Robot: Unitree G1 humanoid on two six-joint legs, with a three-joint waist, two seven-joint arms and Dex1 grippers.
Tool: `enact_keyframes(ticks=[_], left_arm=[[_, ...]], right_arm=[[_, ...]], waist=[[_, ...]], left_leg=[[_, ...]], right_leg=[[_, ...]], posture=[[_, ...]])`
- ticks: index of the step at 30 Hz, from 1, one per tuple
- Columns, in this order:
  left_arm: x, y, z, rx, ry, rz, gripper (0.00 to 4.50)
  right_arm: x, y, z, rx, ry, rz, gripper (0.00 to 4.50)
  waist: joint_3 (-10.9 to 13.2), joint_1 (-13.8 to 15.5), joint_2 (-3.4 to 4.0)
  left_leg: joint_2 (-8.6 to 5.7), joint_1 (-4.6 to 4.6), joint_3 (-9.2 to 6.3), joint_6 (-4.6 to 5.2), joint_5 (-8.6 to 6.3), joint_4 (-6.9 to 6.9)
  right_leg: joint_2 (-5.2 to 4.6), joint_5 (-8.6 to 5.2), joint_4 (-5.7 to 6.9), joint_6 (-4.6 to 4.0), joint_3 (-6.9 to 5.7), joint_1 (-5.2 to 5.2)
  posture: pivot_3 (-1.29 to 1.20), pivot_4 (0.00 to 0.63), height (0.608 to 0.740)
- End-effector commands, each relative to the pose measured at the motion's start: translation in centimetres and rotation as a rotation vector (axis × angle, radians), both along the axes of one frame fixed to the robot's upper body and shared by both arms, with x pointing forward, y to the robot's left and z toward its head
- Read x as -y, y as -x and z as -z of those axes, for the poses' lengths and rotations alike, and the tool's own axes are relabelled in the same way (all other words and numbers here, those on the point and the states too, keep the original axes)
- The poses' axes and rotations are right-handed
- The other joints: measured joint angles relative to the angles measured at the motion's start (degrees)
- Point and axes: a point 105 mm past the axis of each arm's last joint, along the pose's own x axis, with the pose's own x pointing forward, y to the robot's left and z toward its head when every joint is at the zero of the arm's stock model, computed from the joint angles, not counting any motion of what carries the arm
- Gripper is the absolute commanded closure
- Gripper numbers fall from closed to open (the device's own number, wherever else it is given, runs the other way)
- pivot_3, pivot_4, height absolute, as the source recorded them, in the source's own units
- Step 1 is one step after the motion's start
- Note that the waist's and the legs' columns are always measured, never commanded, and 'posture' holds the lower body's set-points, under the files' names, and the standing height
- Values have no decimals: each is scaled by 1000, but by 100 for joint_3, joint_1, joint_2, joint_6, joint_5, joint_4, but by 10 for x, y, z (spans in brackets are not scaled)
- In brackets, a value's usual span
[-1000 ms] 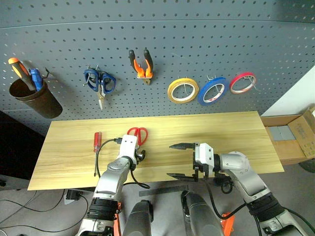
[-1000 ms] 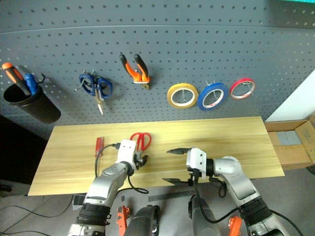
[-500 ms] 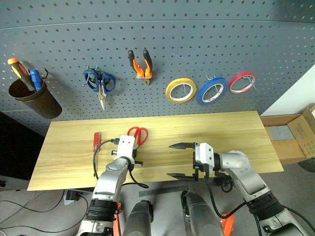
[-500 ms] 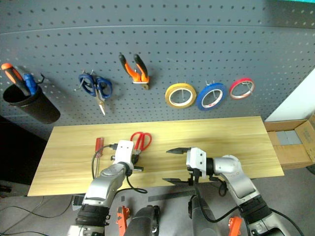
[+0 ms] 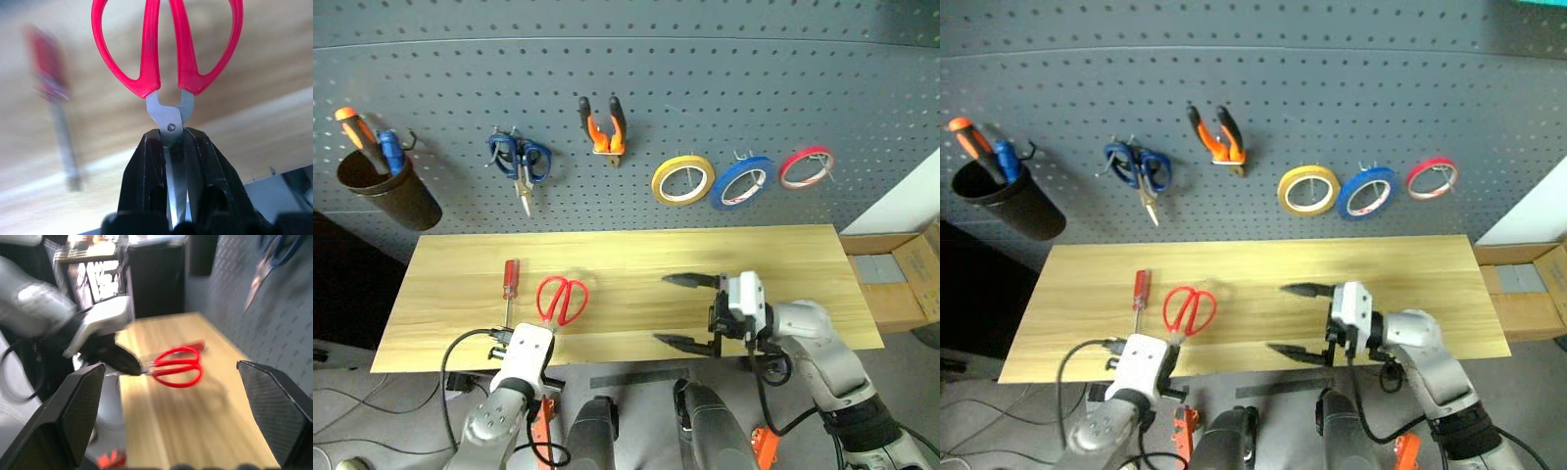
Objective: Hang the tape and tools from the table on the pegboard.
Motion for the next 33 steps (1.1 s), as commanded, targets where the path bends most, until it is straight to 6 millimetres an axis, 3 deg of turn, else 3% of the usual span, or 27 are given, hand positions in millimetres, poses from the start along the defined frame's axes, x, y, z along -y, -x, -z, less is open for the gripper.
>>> enact_keyframes(ticks=[1,7,12,19,23,33], left_arm=[[3,5,-49,252,-70,31,4286],[-8,6,-103,532,-186,-10,4286],[-23,-17,-125,642,-197,-72,4286],[-28,-56,-119,622,-113,-80,4286],[-26,-80,-103,528,-44,-47,4286],[-19,-95,-109,525,-26,3,4286]], right_arm=[[1,2,-29,-3,-110,33,0],[-6,-4,-58,16,-220,89,0],[-13,-13,-72,55,-257,104,0],[-18,-24,-79,92,-258,124,0],[-18,-27,-82,99,-256,132,0],[-16,-26,-79,92,-248,146,0]], waist=[[-15,71,-1],[-144,152,-10],[-284,241,-11],[-434,250,-37],[-458,250,-36],[-475,244,-43]], left_leg=[[0,-1,-1,0,0,2],[-5,-24,10,2,0,1],[-7,-28,33,1,1,4],[-14,40,45,3,1,5],[-14,57,46,3,2,6],[-11,60,44,3,2,7]], right_leg=[[0,-1,0,-2,-3,0],[30,0,-1,2,-20,-18],[32,20,8,-27,-27,-27],[40,21,8,-27,-29,34],[43,22,14,-28,-28,46],[47,28,17,-37,-25,47]], posture=[[84,210,740],[124,160,740],[131,137,740],[113,128,740],[99,132,740],[80,136,740]])
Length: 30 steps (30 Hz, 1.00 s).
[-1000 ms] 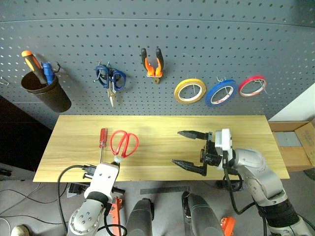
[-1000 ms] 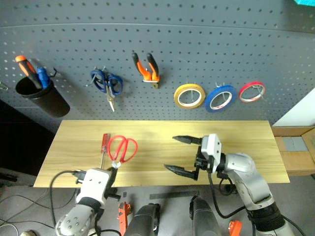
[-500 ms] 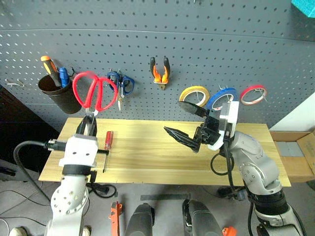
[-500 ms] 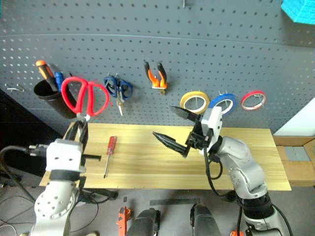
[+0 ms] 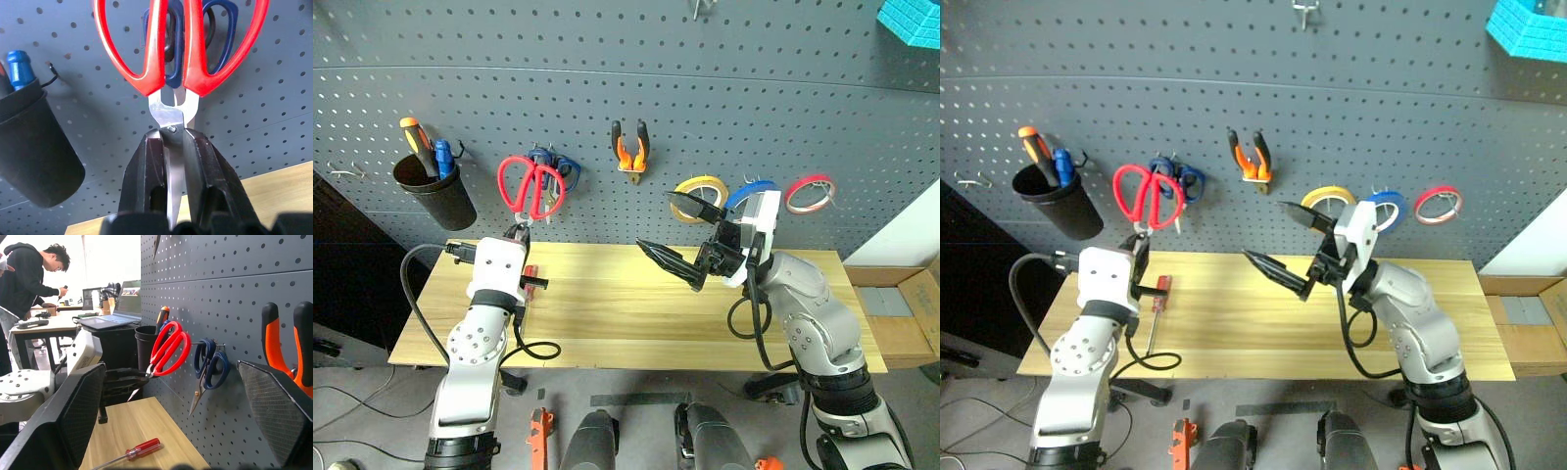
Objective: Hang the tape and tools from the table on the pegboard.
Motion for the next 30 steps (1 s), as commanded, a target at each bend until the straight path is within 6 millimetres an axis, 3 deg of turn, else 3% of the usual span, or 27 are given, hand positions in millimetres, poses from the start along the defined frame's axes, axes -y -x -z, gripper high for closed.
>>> enact_keyframes(ticks=[1,8,14,21,26,30], left_arm=[[6,0,-12,45,-9,25,4286],[9,-3,-8,13,11,37,4286],[7,-15,8,-119,41,26,4286],[13,-33,-3,-160,50,37,4286],[14,-34,2,-176,63,40,2788],[8,-27,21,-225,107,-4,1487]], right_arm=[[2,5,-9,43,-12,3,0],[2,6,-9,44,-10,7,0],[2,6,-9,44,-5,6,0],[2,6,-8,42,-1,4,0],[3,6,-7,37,2,9,0],[3,10,-2,24,18,5,0]], waist=[[-1,-2,0],[-3,-4,1],[-8,-8,1],[-8,-10,0],[-8,-39,1],[-8,-48,1]], left_leg=[[0,0,1,0,0,0],[0,3,1,0,0,1],[-3,7,5,0,0,3],[-4,9,4,0,0,7],[-1,10,4,0,0,6],[2,12,3,1,0,5]], right_leg=[[0,0,1,0,1,0],[0,1,4,-2,2,0],[2,2,9,-3,2,1],[2,4,11,-4,2,5],[2,5,12,-6,4,3],[1,5,11,-6,5,4]], posture=[[79,135,740],[76,136,740],[71,143,740],[63,153,740],[49,168,740],[39,183,740]])
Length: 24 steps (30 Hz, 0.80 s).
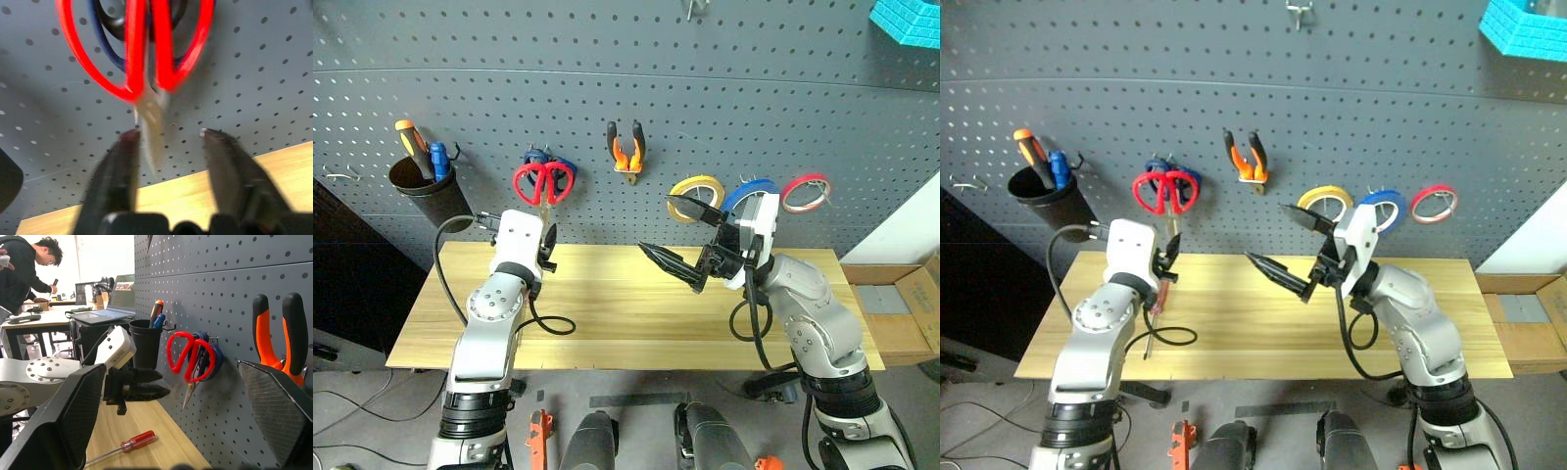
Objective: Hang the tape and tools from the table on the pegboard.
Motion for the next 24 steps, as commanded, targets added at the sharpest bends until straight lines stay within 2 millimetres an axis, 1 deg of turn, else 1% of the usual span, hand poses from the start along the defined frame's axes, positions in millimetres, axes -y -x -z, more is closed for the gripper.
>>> enact_keyframes(ticks=[1,2,4,5,6,8,11,12,13,14,15,16,18,20,21,23,24], left_arm=[[-7,9,15,-37,49,-54,1098],[-12,13,28,-75,93,-92,788],[-24,28,59,-169,188,-186,153],[-28,35,71,-203,219,-223,153],[-33,43,80,-232,232,-253,153],[-42,51,88,-259,228,-280,153],[-55,53,91,-281,193,-287,153],[-63,47,91,-294,181,-279,153],[-71,41,91,-307,171,-272,153],[-80,35,90,-312,158,-282,153],[-86,31,88,-314,151,-289,153],[-89,24,88,-325,142,-284,153],[-94,13,89,-345,147,-277,153],[-94,5,90,-361,166,-268,153],[-94,-1,92,-378,171,-261,153],[-95,-10,96,-406,177,-248,153],[-97,-13,97,-412,178,-252,153]], right_arm=[[1,11,-3,28,11,-18,0],[-2,12,5,16,60,-25,0],[-3,3,34,14,231,55,0],[-5,3,43,0,270,53,0],[-10,7,47,-8,285,13,0],[-18,14,51,-20,305,-42,0],[-31,15,58,-23,352,-74,0],[-40,13,59,-27,357,-82,0],[-48,12,59,-19,361,-92,0],[-56,11,57,-16,361,-101,0],[-60,11,56,-15,359,-108,0],[-65,10,54,-11,360,-119,0],[-72,7,52,-11,361,-128,0],[-75,4,50,-21,363,-124,0],[-77,1,49,-29,361,-119,0],[-79,-3,48,-42,363,-111,0],[-79,-4,48,-49,364,-110,0]], waist=[[1,-8,1],[1,-20,1],[3,-62,1],[4,-91,1],[12,-107,-2],[48,-134,-1],[109,-163,4],[138,-178,8],[181,-185,18],[222,-192,28],[257,-199,32],[286,-206,35],[322,-215,43],[370,-220,33],[382,-223,28],[403,-236,21],[410,-249,19]], left_leg=[[1,2,-1,0,0,0],[1,1,-1,0,0,0],[7,4,-3,2,-1,0],[7,5,-2,2,-1,0],[7,9,-2,3,-1,0],[6,14,-1,3,-1,0],[5,22,0,6,2,1],[6,35,2,7,3,1],[6,51,3,7,3,0],[5,78,3,8,4,-1],[6,87,0,11,5,-1],[8,87,-4,14,7,-1],[8,84,-8,14,7,-2],[5,78,-8,13,6,-9],[6,68,-16,13,6,-10],[8,42,-32,13,4,-12],[7,12,-34,13,4,-11]], right_leg=[[-1,0,1,0,2,1],[-2,0,0,0,2,1],[-7,0,1,1,8,1],[-8,1,-1,4,10,3],[-10,1,-1,4,12,5],[-6,0,0,4,13,6],[10,-5,6,-1,9,12],[15,-19,6,15,5,25],[17,-21,7,12,4,38],[19,-26,8,8,0,68],[22,-44,8,-20,-5,77],[26,-45,8,-22,-9,77],[28,-36,6,-6,-13,78],[15,-28,4,2,-13,71],[6,-16,6,-14,-11,58],[-12,-14,10,-14,-9,27],[-15,-12,9,-13,-9,-2]], posture=[[32,191,740],[29,195,740],[19,213,740],[16,220,740],[11,234,740],[9,248,740],[8,278,740],[11,290,740],[14,297,740],[14,305,740],[15,310,740],[17,317,740],[17,325,740],[17,335,740],[16,344,740],[11,353,740],[7,356,740]])
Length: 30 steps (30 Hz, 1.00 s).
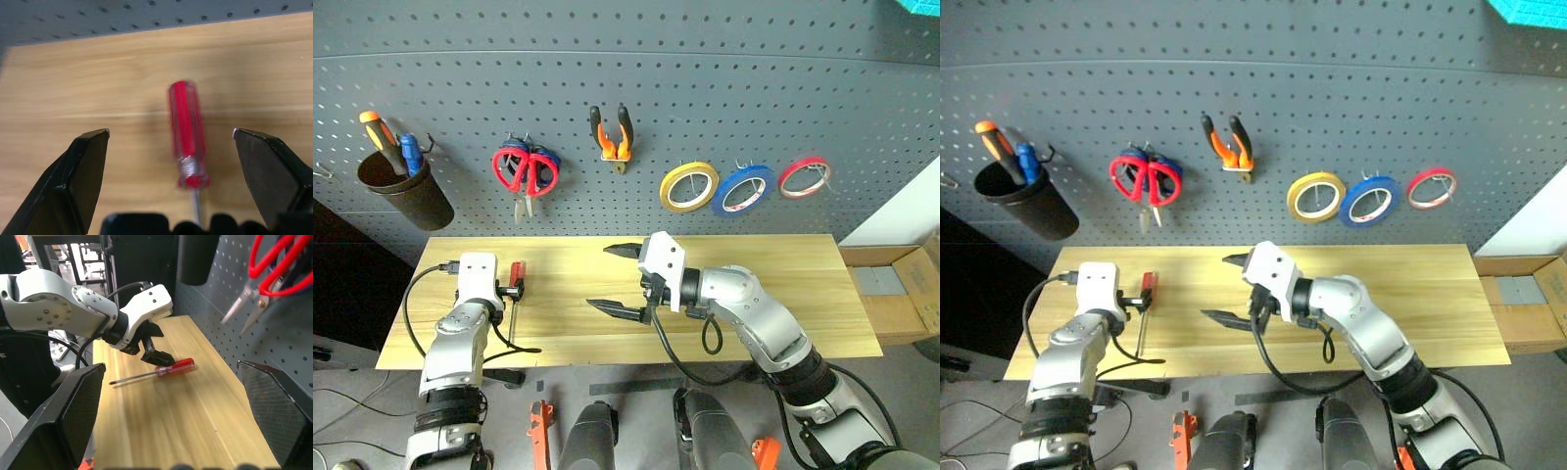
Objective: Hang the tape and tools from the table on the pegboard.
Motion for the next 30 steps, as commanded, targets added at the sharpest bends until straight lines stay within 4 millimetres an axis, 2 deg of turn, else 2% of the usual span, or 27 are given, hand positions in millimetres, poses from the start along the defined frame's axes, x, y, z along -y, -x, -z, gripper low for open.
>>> enact_keyframes(ticks=[1,5,9,10,12,20,26,30], left_arm=[[-7,-8,0,-10,-9,6,153],[-8,-10,7,-46,35,-13,153],[-17,-7,10,-75,49,-64,153],[-18,-6,9,-79,45,-72,315],[-21,-4,9,-88,39,-84,763],[-24,-1,1,-85,46,-112,3577],[-23,1,-10,-52,30,-118,3684],[-13,10,-33,39,-45,-63,3684]], right_arm=[[-1,-1,-9,5,-12,6,0],[1,-2,-8,-6,-3,13,0],[3,-2,-8,-16,2,19,0],[3,-2,-7,-18,2,19,0],[3,-2,-7,-18,4,18,0],[2,0,-5,-20,12,0,0],[5,3,-11,-21,-19,-29,0],[15,5,-19,-19,-57,-39,0]], waist=[[18,-18,-8],[104,-31,-12],[151,-38,2],[154,-41,5],[159,-50,10],[184,-47,20],[183,-42,18],[177,-29,10]], left_leg=[[-2,-34,-7,0,0,5],[-7,-92,-8,0,-1,3],[-10,-105,-29,-1,0,4],[-11,-106,-35,-1,0,4],[-10,-107,-45,-1,1,4],[-12,-113,-72,-7,4,4],[-14,-128,-80,-11,6,4],[-15,-135,-84,-25,13,3]], right_leg=[[-4,2,0,1,-4,-28],[-50,3,0,1,-14,-80],[-59,3,0,1,-41,-84],[-61,3,1,1,-49,-82],[-62,2,1,0,-63,-80],[-61,1,6,-2,-97,-78],[-67,1,-3,-2,-106,-82],[-74,2,-10,-2,-109,-83]], posture=[[4,360,740],[-3,374,740],[-3,382,740],[-3,382,740],[5,379,740],[17,361,740],[28,328,740],[43,291,740]])
